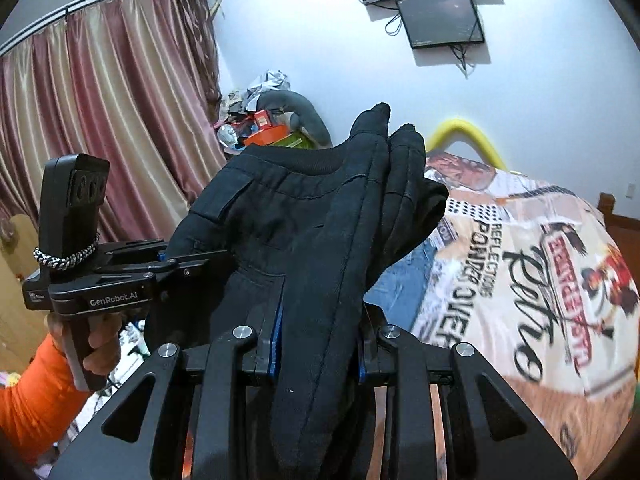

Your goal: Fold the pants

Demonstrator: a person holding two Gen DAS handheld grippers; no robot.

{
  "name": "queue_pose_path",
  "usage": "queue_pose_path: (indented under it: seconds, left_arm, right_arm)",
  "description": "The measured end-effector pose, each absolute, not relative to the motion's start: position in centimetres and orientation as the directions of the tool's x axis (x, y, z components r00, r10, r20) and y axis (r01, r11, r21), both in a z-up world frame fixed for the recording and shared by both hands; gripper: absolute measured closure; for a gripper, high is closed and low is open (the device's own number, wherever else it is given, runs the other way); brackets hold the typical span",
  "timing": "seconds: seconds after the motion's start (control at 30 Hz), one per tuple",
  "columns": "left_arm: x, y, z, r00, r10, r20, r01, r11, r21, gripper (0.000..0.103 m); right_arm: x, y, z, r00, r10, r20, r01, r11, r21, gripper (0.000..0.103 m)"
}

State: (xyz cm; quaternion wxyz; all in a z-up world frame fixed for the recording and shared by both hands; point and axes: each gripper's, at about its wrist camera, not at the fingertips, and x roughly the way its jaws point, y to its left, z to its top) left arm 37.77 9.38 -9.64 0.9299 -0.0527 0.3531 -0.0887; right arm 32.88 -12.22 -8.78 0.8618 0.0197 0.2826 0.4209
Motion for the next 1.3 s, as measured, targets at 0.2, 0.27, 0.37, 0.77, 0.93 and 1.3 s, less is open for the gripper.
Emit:
queue_pose_path:
  seconds: [0.2,0.27,0.37,0.77,0.93,1.3]
  left_arm:
    - [42.2,12.3,-12.1,0.737,-0.183,-0.65,0.084,0.98,-0.18,0.078]
    - [43.8,13.1,-13.5,0.73,-0.177,-0.66,0.069,0.98,-0.187,0.078]
    - [45.9,14.1,-16.0,0.705,-0.178,-0.687,0.052,0.978,-0.201,0.078]
    - [52.4,15.8,-26.0,0.593,-0.165,-0.788,0.026,0.982,-0.186,0.078]
    - [53.6,16.0,-28.5,0.549,-0.152,-0.822,-0.02,0.981,-0.195,0.07]
    - [49.6,17.6,-24.1,0.576,-0.067,-0.814,-0.095,0.984,-0.149,0.065]
  right_arm:
    - [36.7,-8.9,-10.3,0.486,0.725,-0.488,-0.72,0.648,0.247,0.079]
    - [38.0,-8.0,-11.4,0.483,0.721,-0.496,-0.712,0.654,0.257,0.079]
    - [39.9,-6.6,-13.7,0.481,0.706,-0.519,-0.693,0.669,0.269,0.079]
    - [45.9,-3.3,-22.3,0.443,0.626,-0.642,-0.633,0.725,0.27,0.079]
    - [46.5,-3.4,-23.6,0.431,0.558,-0.71,-0.596,0.766,0.24,0.077]
    - [43.4,-7.8,-19.2,0.445,0.494,-0.748,-0.576,0.797,0.183,0.075]
